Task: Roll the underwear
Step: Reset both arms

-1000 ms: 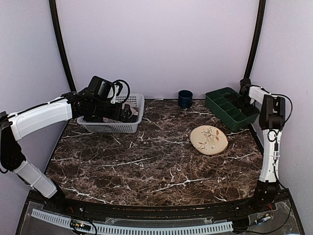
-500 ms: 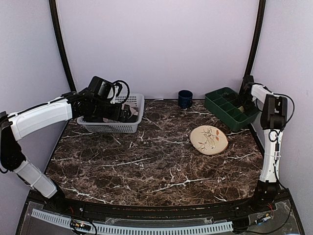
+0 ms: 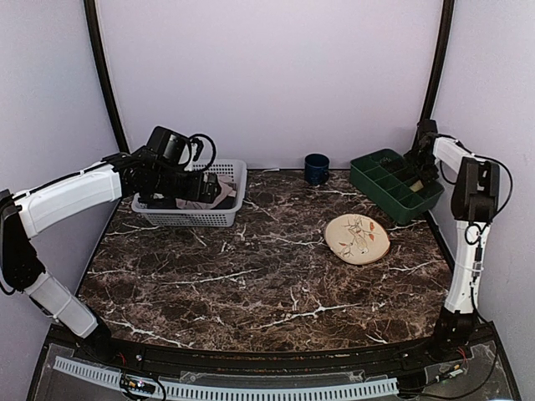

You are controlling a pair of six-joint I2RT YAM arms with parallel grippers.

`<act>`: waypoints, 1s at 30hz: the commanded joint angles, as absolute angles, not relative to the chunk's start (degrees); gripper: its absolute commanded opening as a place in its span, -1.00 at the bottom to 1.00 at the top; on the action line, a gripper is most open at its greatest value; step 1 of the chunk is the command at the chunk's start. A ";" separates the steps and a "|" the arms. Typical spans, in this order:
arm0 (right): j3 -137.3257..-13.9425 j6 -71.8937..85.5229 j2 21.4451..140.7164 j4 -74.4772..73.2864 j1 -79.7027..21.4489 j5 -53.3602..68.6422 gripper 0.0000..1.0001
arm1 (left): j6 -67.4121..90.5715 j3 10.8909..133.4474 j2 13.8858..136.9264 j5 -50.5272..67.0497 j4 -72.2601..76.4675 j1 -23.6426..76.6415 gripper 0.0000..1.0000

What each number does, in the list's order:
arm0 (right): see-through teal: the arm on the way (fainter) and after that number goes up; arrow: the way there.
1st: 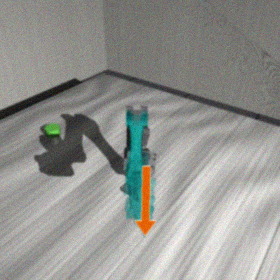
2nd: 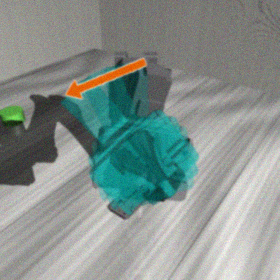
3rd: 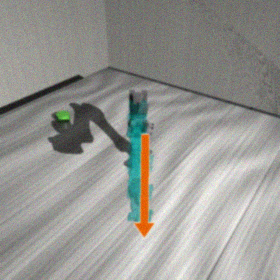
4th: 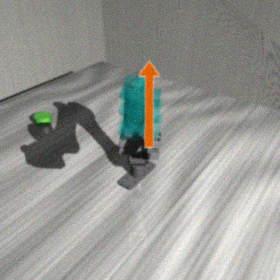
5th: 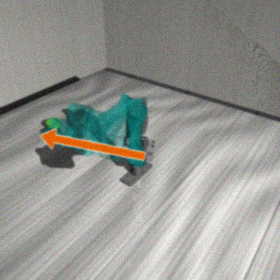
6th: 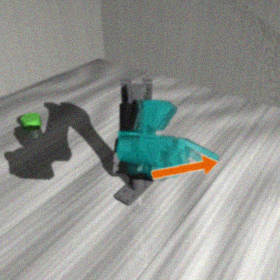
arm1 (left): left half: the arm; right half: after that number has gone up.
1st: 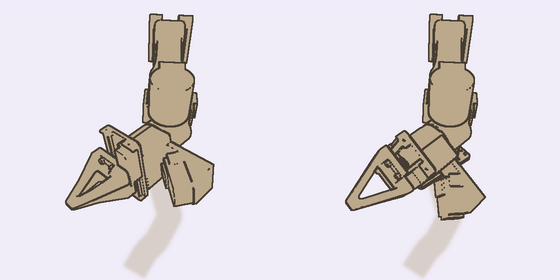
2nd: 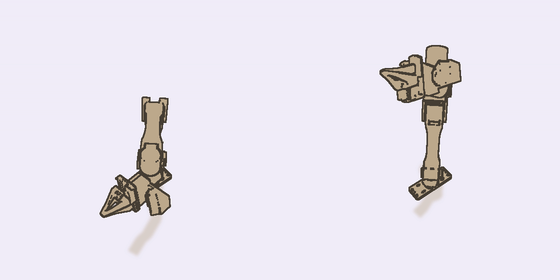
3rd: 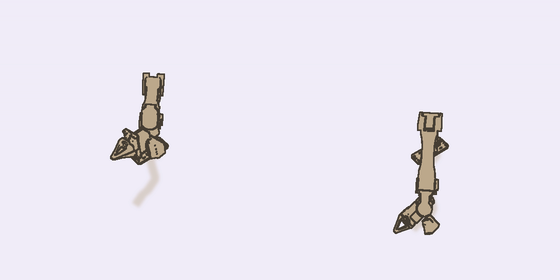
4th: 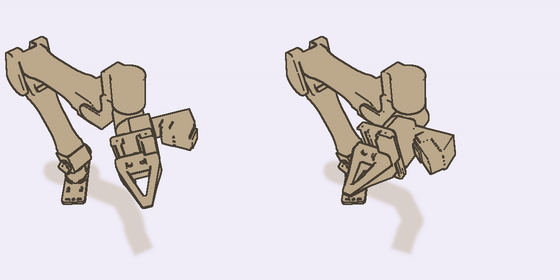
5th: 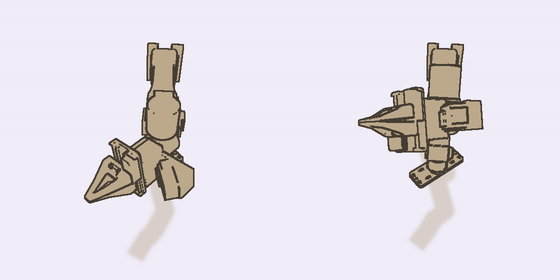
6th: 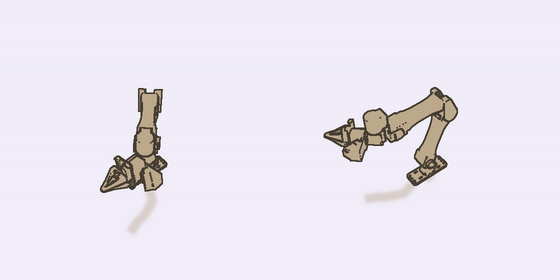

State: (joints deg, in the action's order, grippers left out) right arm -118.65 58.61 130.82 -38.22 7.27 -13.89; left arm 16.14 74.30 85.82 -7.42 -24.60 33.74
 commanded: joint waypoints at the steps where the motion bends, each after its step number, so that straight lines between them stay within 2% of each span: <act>1: -116.97 56.70 124.81 -39.09 7.21 -14.85 0.81 | 17.54 77.11 85.56 -4.49 -27.13 32.90 0.98; 6: -114.42 52.36 119.71 -38.11 7.19 -13.63 0.99 | 17.99 79.19 86.13 -1.29 -28.93 32.04 0.98; 18: -104.08 30.99 99.39 -32.05 3.12 -5.18 0.99 | 18.72 82.71 87.96 4.60 -33.93 26.19 0.98; 24: -92.07 26.76 87.61 -27.47 -1.86 1.89 0.99 | 20.55 80.33 87.32 9.12 -31.54 25.13 0.98; 30: -77.83 25.42 77.23 -23.56 -11.63 3.69 0.99 | 23.57 73.96 84.11 11.25 -27.90 25.22 0.98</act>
